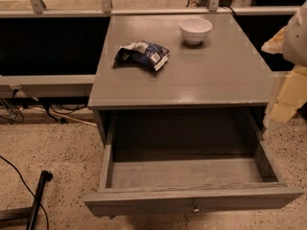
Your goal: Close top drawer
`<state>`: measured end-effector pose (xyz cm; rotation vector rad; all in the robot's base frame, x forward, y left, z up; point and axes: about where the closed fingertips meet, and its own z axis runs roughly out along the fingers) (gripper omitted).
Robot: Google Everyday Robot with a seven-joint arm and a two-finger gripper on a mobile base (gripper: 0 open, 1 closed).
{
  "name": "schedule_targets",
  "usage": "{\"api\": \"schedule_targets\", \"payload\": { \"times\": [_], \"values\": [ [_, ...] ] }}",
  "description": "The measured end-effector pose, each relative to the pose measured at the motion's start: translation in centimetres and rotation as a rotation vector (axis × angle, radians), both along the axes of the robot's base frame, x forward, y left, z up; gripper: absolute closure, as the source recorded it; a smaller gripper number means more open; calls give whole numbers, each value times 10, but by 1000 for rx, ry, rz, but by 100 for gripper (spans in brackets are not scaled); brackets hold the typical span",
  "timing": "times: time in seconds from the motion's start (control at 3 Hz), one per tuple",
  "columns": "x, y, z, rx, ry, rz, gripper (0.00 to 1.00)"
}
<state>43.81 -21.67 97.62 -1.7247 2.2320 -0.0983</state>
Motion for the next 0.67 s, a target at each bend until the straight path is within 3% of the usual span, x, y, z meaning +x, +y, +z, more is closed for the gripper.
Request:
{"api": "schedule_targets", "payload": {
  "times": [0.33, 0.67],
  "values": [
    [0, -1, -2, 1, -1, 1, 0],
    [0, -9, -26, 19, -16, 18, 0]
  ]
}}
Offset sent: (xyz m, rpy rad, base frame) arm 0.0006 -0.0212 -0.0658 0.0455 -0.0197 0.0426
